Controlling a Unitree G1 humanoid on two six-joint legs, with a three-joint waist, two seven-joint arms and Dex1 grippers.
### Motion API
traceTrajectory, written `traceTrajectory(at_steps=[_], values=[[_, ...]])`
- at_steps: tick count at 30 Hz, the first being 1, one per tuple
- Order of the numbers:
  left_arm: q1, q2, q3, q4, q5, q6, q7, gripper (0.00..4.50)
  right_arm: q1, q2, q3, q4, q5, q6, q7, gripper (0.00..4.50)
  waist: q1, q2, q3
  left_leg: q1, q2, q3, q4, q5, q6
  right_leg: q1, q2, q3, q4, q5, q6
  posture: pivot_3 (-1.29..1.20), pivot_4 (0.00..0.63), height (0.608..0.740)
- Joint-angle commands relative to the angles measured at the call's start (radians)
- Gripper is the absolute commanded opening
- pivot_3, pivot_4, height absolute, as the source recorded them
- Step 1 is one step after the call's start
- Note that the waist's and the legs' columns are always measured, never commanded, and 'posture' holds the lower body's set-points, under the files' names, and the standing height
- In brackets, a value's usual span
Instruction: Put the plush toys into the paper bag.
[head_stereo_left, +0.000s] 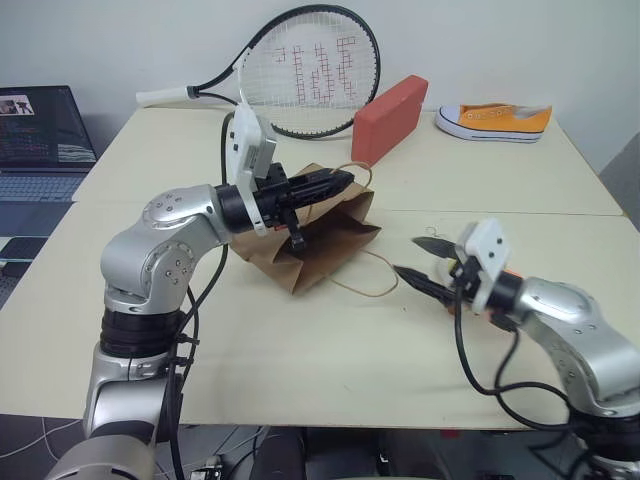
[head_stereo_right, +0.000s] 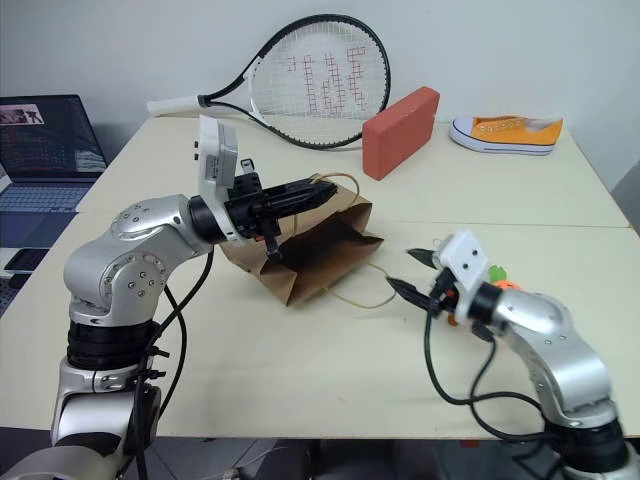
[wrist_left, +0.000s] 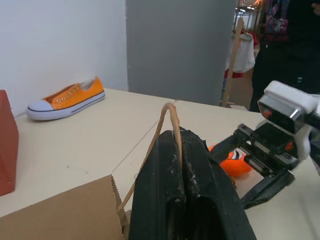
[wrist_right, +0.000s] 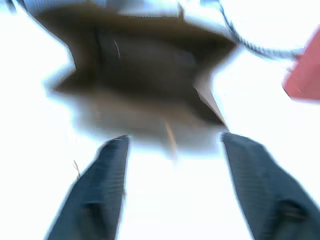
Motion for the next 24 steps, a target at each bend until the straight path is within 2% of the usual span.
traceTrajectory(at_steps=[1,6,16,19,24], values=[[0.002,0.023,0.022,-0.045,-0.033,0.008,-0.024,0.00,0.071,-0.077,0.009,0.037,-0.135,-0.174,0.017,3.09,-0.001,0.000,0.000,0.000,0.000,0.000,0.000,0.000,0.000,0.000,0.000,0.000,0.000,0.000,0.000,0.00,0.150,0.740],[0.014,0.041,0.028,-0.061,-0.054,0.023,-0.034,0.00,0.135,-0.119,0.053,0.110,-0.282,-0.314,-0.014,3.09,-0.003,-0.001,0.000,0.001,0.000,0.002,0.000,0.000,0.000,0.000,0.000,0.002,0.000,-0.003,-0.004,0.00,0.150,0.740],[0.027,0.043,0.028,-0.081,-0.065,0.028,-0.025,0.00,0.112,-0.077,0.099,0.239,-0.508,-0.337,-0.152,3.09,0.000,-0.001,0.000,0.001,0.000,0.002,0.002,0.000,0.000,0.000,0.000,0.002,0.001,-0.003,-0.004,0.00,0.150,0.740],[0.031,0.046,0.031,-0.085,-0.068,0.031,-0.026,0.00,0.108,-0.063,0.101,0.251,-0.537,-0.334,-0.171,2.51,0.000,-0.001,0.000,0.001,0.000,0.002,0.002,0.000,0.000,0.000,0.000,0.002,0.001,-0.003,-0.004,0.00,0.150,0.740],[0.034,0.051,0.032,-0.087,-0.072,0.033,-0.026,0.00,0.100,-0.041,0.085,0.247,-0.547,-0.340,-0.184,0.71,0.000,-0.001,0.000,0.001,0.000,0.002,0.002,0.000,0.000,0.001,0.000,0.002,0.001,-0.003,-0.004,0.00,0.150,0.740]])
